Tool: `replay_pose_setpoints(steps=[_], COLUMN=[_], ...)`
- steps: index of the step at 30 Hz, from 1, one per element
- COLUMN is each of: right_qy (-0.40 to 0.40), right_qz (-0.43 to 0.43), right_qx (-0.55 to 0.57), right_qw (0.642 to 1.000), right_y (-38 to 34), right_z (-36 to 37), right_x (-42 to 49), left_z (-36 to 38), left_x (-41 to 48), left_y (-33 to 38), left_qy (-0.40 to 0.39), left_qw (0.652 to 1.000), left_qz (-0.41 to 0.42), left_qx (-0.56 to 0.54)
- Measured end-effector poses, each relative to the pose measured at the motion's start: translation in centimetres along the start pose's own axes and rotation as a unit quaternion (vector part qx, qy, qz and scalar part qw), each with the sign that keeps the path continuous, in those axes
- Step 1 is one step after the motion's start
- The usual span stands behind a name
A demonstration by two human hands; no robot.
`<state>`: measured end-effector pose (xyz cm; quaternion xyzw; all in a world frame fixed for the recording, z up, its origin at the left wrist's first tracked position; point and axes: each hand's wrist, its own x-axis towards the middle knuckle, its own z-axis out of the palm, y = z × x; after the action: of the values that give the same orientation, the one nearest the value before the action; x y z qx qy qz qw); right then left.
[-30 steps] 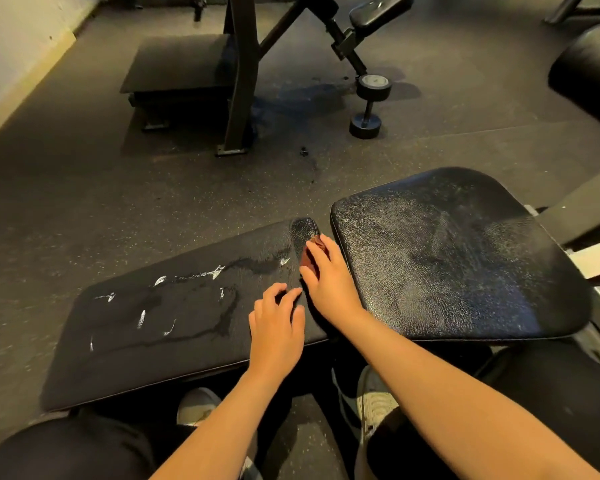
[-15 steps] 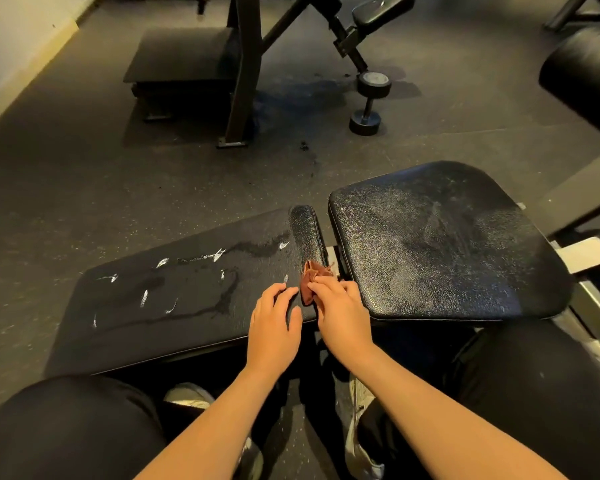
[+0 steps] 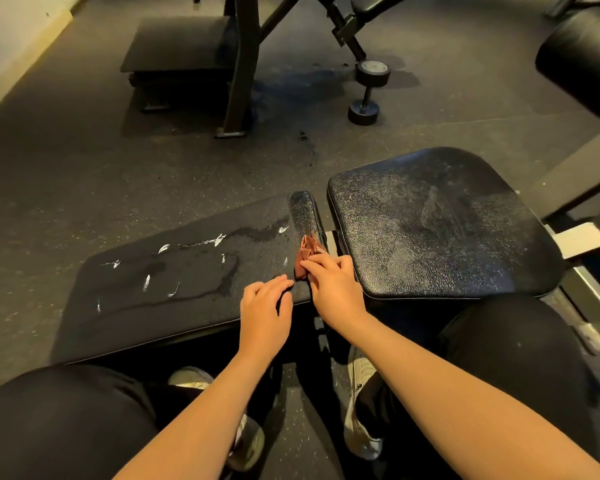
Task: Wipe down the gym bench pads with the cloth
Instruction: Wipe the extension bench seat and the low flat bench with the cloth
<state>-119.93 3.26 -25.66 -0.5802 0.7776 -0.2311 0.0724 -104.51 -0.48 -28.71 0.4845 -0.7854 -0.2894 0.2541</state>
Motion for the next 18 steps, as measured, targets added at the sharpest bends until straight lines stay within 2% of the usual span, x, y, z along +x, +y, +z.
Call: replay_pose_setpoints(steps=[4, 7, 9, 13, 15, 18], right_qy=[0.028, 0.014, 0.02, 0.086, 0.064, 0.009], right_qz=[-0.014, -0.043, -0.029, 0.042, 0.072, 0.046], right_qx=[-0.043, -0.017, 0.029, 0.101, 0.081, -0.012], right_qw=[0.999, 0.999, 0.999, 0.99, 0.992, 0.999], right_y=[-0.9, -1.7, -1.8, -1.0, -0.8, -1.6], right_z=[-0.1, 0.9, 0.9, -0.3, -0.8, -0.3], right_x=[-2.9, -4.8, -4.6, -2.2, -1.5, -1.8], left_z=[0.1, 0.3, 0.3, 0.0, -0.1, -0.4], left_x=[-0.9, -1.0, -0.8, -0.7, -0.9, -1.3], left_y=[0.2, 0.9, 1.2, 0.4, 0.3, 0.5], left_qy=[-0.025, -0.027, -0.021, -0.027, -0.033, -0.039], left_qw=[1.0, 0.999, 0.999, 0.999, 0.998, 0.996], left_qz=[-0.004, -0.029, -0.042, -0.034, -0.036, -0.045], left_qx=[0.015, 0.014, 0.003, -0.025, -0.041, -0.067])
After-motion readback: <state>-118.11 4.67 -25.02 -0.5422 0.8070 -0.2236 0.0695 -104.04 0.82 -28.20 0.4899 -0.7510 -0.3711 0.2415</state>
